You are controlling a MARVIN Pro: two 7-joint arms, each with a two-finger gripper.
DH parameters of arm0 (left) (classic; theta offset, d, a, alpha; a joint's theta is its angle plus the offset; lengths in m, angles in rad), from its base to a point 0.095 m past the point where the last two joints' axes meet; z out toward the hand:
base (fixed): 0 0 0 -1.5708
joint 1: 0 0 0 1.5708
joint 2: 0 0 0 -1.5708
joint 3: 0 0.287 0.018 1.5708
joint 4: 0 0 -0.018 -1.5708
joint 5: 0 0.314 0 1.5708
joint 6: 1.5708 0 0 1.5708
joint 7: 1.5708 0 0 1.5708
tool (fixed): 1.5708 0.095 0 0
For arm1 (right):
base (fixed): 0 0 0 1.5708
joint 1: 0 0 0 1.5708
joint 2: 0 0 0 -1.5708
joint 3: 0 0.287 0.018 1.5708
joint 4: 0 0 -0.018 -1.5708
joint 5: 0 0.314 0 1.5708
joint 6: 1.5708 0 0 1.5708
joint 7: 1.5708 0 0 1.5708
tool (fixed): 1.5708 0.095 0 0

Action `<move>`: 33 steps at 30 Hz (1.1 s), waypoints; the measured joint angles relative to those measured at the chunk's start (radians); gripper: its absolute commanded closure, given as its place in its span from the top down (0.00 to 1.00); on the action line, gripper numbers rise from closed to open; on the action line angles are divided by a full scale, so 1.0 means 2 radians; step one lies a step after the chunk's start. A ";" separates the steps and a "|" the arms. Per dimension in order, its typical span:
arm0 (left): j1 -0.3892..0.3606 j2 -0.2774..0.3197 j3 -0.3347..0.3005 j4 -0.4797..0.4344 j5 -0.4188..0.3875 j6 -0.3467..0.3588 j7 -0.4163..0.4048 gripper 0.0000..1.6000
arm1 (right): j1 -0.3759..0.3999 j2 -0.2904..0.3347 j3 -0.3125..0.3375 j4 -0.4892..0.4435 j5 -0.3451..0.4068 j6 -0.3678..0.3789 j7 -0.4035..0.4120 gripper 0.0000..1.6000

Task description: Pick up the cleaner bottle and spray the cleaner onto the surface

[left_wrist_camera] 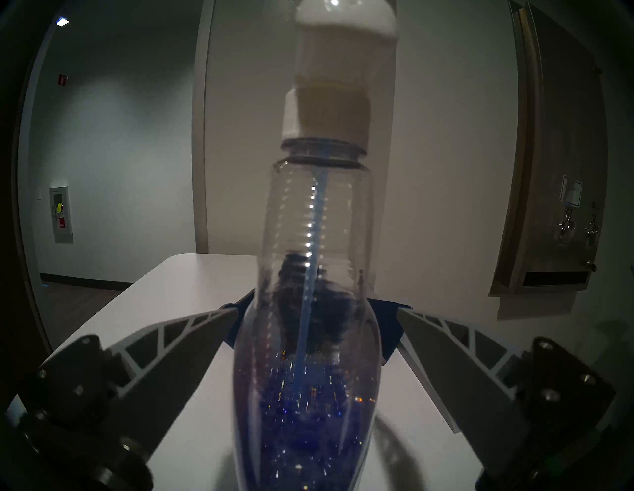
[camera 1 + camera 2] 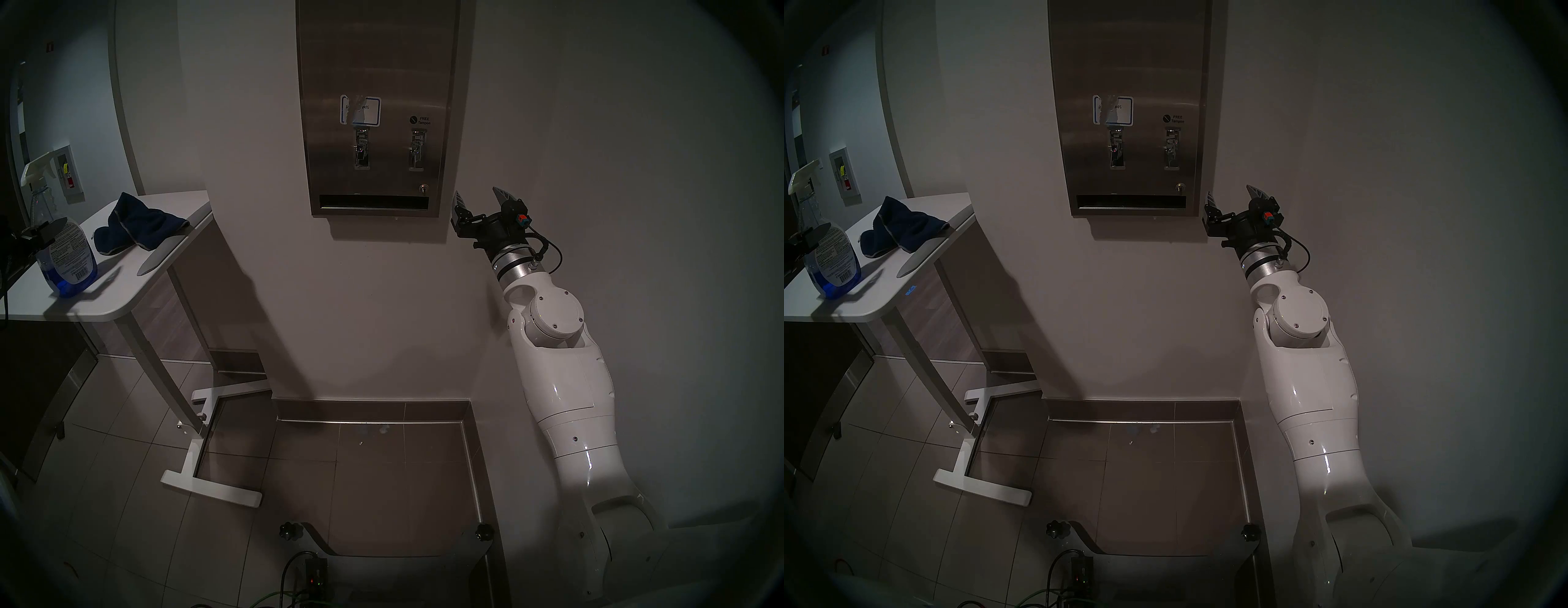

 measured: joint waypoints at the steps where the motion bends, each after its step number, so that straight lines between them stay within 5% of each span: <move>1: -0.004 0.000 0.006 0.002 0.000 -0.004 0.006 1.00 | 0.000 0.000 0.000 0.000 0.000 0.000 0.000 1.00; 11: -0.036 0.001 0.048 0.021 0.002 -0.033 0.061 1.00 | 0.000 0.000 0.000 0.000 0.000 0.000 0.000 1.00; 27: -0.056 -0.003 0.057 0.028 0.000 -0.054 0.093 1.00 | 0.000 0.001 -0.001 0.000 0.001 0.000 -0.001 1.00; 28: -0.056 -0.004 0.057 0.028 0.000 -0.054 0.094 0.73 | 0.000 0.001 -0.001 0.000 0.001 0.000 -0.001 1.00; 29: -0.057 -0.004 0.057 0.028 0.000 -0.054 0.095 0.27 | 0.000 0.001 -0.001 0.000 0.001 0.000 -0.001 1.00; 30: -0.058 -0.004 0.058 0.028 0.000 -0.054 0.096 0.00 | 0.000 0.001 -0.001 0.000 0.001 0.000 -0.001 1.00; 33: -0.061 -0.005 0.056 0.023 -0.004 -0.055 0.098 0.00 | 0.000 0.001 -0.001 0.000 0.001 0.000 -0.001 1.00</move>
